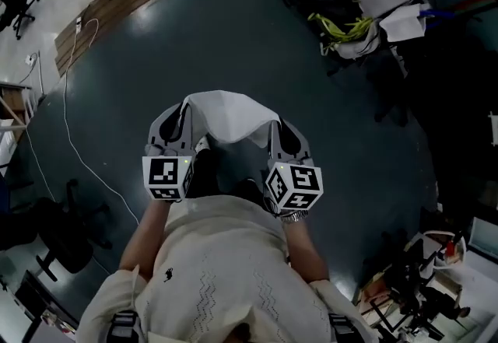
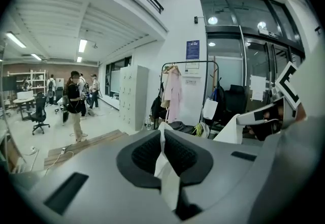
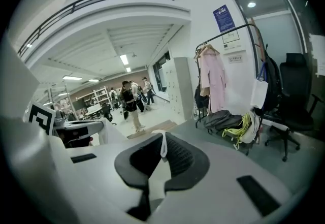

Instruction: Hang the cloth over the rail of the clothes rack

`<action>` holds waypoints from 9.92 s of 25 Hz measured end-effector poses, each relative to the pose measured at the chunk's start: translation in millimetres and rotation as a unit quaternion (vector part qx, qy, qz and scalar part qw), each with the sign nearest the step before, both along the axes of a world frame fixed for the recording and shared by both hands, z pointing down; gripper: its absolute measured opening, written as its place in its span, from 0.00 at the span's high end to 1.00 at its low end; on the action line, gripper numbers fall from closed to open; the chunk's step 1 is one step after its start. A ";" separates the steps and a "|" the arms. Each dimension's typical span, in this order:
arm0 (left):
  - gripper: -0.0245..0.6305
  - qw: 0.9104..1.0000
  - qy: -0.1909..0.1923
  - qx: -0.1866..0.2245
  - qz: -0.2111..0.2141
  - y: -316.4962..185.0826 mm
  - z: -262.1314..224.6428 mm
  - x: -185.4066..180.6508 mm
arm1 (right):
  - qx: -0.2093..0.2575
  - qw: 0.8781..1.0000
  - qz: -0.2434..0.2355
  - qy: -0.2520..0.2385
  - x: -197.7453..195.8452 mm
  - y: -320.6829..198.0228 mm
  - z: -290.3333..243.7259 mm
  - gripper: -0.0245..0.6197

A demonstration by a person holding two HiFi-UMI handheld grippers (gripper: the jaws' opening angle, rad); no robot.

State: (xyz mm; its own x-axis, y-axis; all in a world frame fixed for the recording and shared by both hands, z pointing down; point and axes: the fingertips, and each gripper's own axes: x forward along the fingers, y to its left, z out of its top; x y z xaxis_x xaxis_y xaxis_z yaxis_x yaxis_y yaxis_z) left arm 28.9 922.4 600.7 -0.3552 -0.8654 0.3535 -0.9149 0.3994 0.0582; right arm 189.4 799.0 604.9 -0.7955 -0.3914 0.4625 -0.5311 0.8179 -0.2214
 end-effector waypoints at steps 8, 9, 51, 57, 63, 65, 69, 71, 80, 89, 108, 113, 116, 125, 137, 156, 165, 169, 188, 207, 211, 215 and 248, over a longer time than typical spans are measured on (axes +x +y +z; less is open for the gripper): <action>0.93 0.996 -0.008 0.027 0.083 -85.3 -25.7 -64.5 | 0.003 0.998 0.058 0.001 -59.1 -40.7 -18.2 0.93; 0.93 0.996 -0.006 0.030 0.088 -96.1 -27.5 -65.8 | 0.004 0.998 0.064 0.001 -60.6 -49.8 -20.6 0.93; 0.93 0.936 0.031 0.016 0.350 -634.6 -19.7 -249.8 | -0.012 0.945 0.327 0.018 -224.0 -509.0 -11.9 0.93; 0.93 0.924 0.039 0.018 0.381 -668.2 -21.5 -278.7 | -0.004 0.935 0.353 0.024 -256.2 -532.2 -18.2 0.93; 0.93 0.913 0.034 0.021 0.407 -701.2 -25.6 -285.6 | 0.010 0.920 0.391 0.031 -243.8 -553.0 -25.4 0.93; 0.93 0.911 0.031 0.021 0.411 -712.9 -27.5 -281.1 | 0.006 0.916 0.401 0.032 -233.8 -559.7 -24.0 0.93; 0.93 0.905 0.025 0.011 0.424 -729.3 -25.3 -266.9 | -0.005 0.915 0.404 0.027 -228.5 -577.7 -14.6 0.93; 0.93 0.903 0.024 0.003 0.428 -742.0 -20.3 -257.0 | -0.012 0.916 0.400 0.024 -226.4 -595.3 -8.5 0.93; 0.93 0.909 0.013 -0.010 0.417 -852.1 -17.5 -194.3 | -0.020 0.929 0.368 0.012 -181.3 -721.7 -5.5 0.93; 0.93 0.925 -0.004 -0.006 0.381 -949.1 -23.0 -138.9 | -0.019 0.947 0.321 0.013 -139.2 -828.4 -9.4 0.93; 0.93 0.786 -0.110 -0.048 0.607 -1072.8 -43.9 -119.4 | 0.012 0.959 0.254 0.127 -138.3 -934.7 -51.7 0.93; 0.93 0.729 -0.207 -0.055 0.650 -1108.9 -82.5 -118.8 | 0.053 0.958 0.210 0.188 -143.4 -965.5 -89.2 0.93; 0.93 0.675 -0.284 -0.064 0.678 -1120.7 -106.6 -119.5 | 0.092 0.951 0.179 0.235 -148.3 -976.1 -115.9 0.93; 0.93 0.556 -0.486 -0.015 0.674 -1156.5 -210.0 -116.7 | 0.220 0.902 0.112 0.354 -152.3 -1001.5 -223.6 0.93; 0.93 0.532 -0.643 0.089 0.543 -1159.2 -395.2 -145.4 | 0.393 0.798 0.149 0.432 -144.9 -1005.4 -412.3 0.93; 0.93 0.574 -0.733 0.122 0.343 -1244.8 -598.2 -218.9 | 0.509 0.659 0.223 0.507 -84.9 -1056.7 -620.1 0.93; 0.93 0.583 -0.754 0.129 0.273 -1316.9 -664.0 -195.8 | 0.554 0.638 0.237 0.480 -46.0 -1130.0 -686.8 0.93; 0.93 0.586 -0.761 0.129 0.244 -1341.3 -689.7 -189.3 | 0.580 0.621 0.234 0.472 -40.8 -1153.7 -718.6 0.93; 0.93 0.579 -0.776 0.069 0.241 -1469.4 -672.7 -172.4 | 0.556 0.663 0.204 0.458 -25.4 -1282.2 -701.0 0.93; 0.92 0.550 -0.757 -0.025 0.351 -1519.3 -584.1 -161.7 | 0.437 0.741 0.109 0.498 -16.9 -1347.5 -594.0 0.92; 0.92 0.550 -0.741 -0.048 0.381 -1524.8 -572.6 -162.8 | 0.419 0.746 0.093 0.510 -16.5 -1353.7 -578.2 0.92; 0.89 0.550 -0.735 -0.062 0.392 -1526.9 -566.7 -162.9 | 0.413 0.745 0.092 0.516 -14.2 -1358.1 -572.7 0.87; 0.94 0.767 -0.554 0.188 0.263 -1427.7 -654.8 -211.5 | 0.556 0.697 0.250 0.377 -32.2 -1248.6 -660.0 0.93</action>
State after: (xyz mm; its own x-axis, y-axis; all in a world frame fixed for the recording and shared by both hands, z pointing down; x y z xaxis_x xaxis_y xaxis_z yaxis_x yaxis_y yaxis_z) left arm -182.7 -505.3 -54.1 0.1759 -0.9586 -0.2242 -0.5147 0.1046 -0.8509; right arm 157.2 -449.6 -55.2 -0.1248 -0.9831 -0.1343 -0.4336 -0.0677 0.8986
